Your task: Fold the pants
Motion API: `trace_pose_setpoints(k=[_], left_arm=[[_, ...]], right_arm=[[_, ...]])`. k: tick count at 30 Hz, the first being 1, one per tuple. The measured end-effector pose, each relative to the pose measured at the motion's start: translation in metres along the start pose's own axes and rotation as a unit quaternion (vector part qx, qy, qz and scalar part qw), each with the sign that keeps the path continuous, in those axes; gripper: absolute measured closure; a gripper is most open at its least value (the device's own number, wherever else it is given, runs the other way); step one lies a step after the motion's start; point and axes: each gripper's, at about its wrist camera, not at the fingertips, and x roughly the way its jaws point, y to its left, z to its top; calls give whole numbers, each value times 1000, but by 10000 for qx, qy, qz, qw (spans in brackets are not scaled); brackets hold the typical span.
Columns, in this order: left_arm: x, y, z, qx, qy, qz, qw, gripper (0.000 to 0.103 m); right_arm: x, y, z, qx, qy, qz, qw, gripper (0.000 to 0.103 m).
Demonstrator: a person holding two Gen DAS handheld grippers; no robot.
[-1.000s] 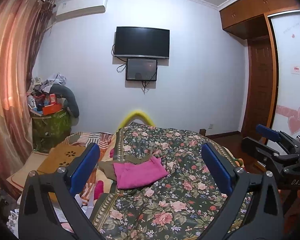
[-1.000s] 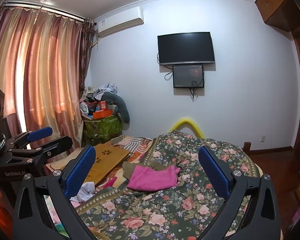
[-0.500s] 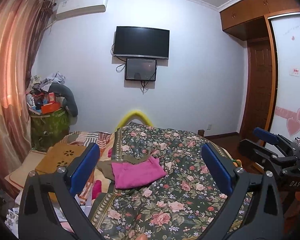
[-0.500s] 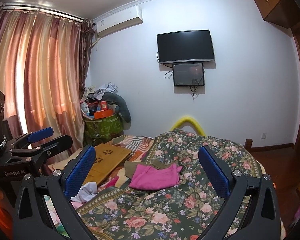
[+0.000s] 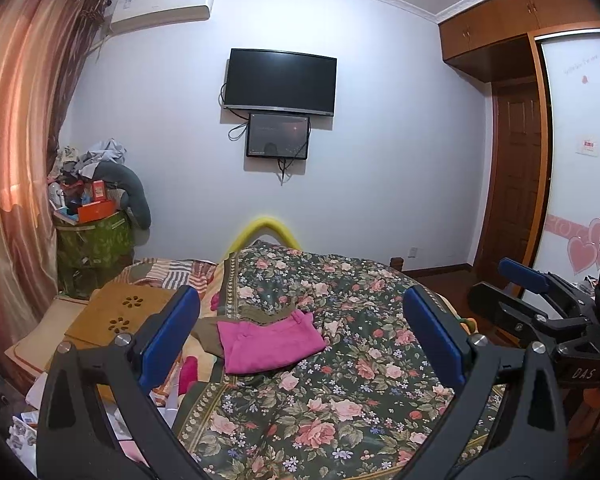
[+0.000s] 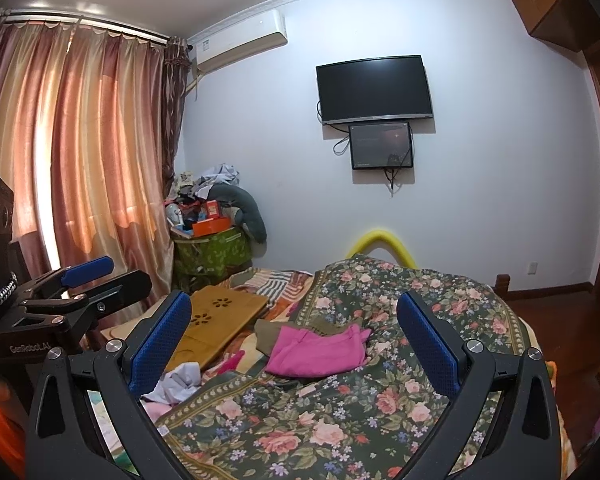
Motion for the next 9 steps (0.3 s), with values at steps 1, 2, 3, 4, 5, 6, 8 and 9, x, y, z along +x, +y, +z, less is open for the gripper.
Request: trace_pose_setpoints(k=[1,2,3,4,5,6,8,9], left_arm=[[0,0,0,0,-1,1,10000,0],[0,0,0,-11,-3,7,10000,0],[-1,0,0,-17,-4,3,10000,0],[-1,1,0,-11,1,0,10000,0],[-1,1,-1,-9,5,8,10000,0],[-1,1,-1,-12,8,20,10000,0],[0,1,-2,-10,21,30,10000,0],[0,2,-2,-6,33,35,10000,0]], right_arm=[[0,1,0,-4,3,6,10000,1],[0,0,0,-2,3,9,10000,1],[0,1,0,3,5,12,10000,1],[0,1,0,7,7,16,10000,1],[0,1,0,10,7,15,10000,1],[0,1,0,9,6,15,10000,1],[1,0,1,20,0,17,10000,1],[0,0,1,25,-1,15,10000,1]])
